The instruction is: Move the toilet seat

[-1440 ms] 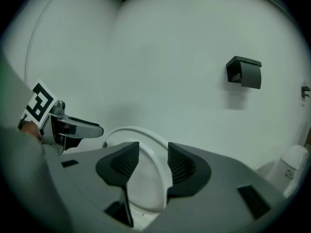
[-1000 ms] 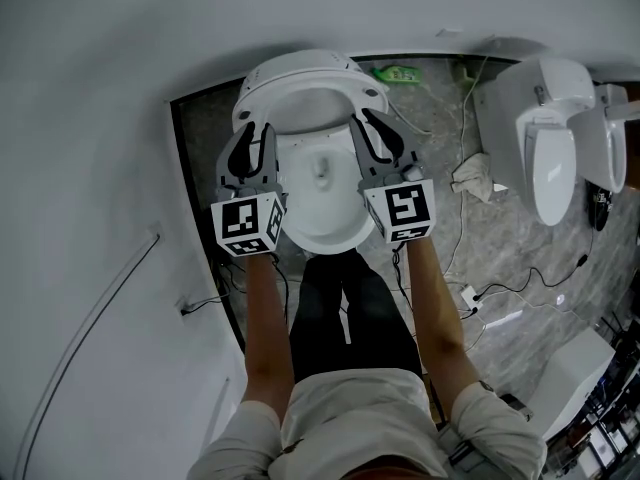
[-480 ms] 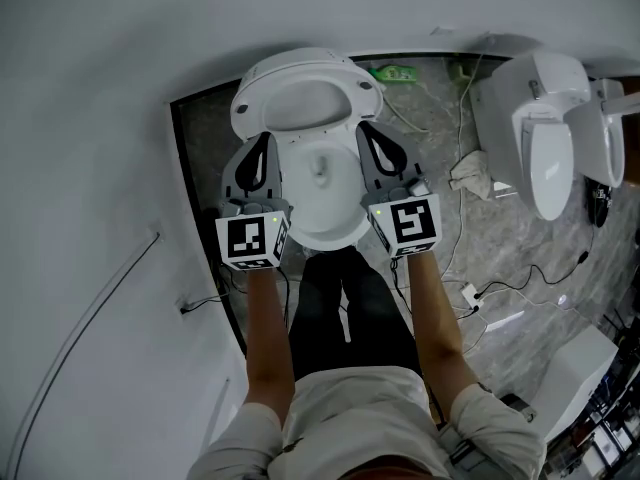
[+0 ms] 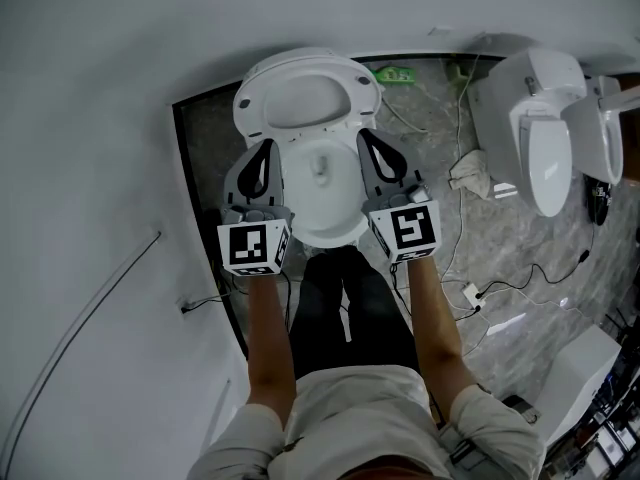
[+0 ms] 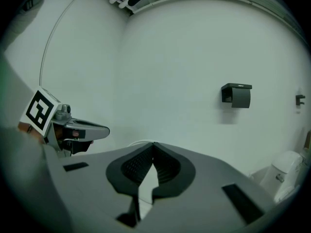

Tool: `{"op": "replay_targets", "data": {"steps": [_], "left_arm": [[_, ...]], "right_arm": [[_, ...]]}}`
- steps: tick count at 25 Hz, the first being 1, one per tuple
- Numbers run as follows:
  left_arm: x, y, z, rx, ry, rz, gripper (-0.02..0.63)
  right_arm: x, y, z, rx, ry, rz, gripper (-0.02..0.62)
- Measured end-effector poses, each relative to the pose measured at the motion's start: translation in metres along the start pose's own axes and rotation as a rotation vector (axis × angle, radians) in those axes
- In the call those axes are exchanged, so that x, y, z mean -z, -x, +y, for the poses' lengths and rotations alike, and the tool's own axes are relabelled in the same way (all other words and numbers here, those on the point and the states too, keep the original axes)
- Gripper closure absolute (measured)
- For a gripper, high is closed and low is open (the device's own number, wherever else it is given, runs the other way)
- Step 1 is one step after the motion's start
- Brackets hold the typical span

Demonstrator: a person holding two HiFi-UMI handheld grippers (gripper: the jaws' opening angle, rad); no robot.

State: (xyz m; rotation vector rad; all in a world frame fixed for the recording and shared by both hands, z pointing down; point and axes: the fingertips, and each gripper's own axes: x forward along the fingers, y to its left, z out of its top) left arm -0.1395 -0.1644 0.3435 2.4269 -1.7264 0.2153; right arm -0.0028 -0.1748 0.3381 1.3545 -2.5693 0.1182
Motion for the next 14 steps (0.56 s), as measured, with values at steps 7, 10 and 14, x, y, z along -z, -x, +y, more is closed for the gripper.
{"op": "replay_targets", "data": {"steps": [7,10,14], "left_arm": [[-0.004,0.014,-0.003,0.001,-0.002,-0.008,0.583],[-0.006,0.020,-0.004,0.001,-0.003,-0.013,0.583],[-0.004,0.028,-0.004,0.002,0.001,-0.020,0.583]], "right_arm": [[-0.004,0.010,0.008,0.002,0.004,0.000,0.575],[-0.005,0.014,0.012,0.003,0.009,-0.001,0.575],[-0.004,0.018,0.020,0.002,0.004,-0.007,0.575]]}}
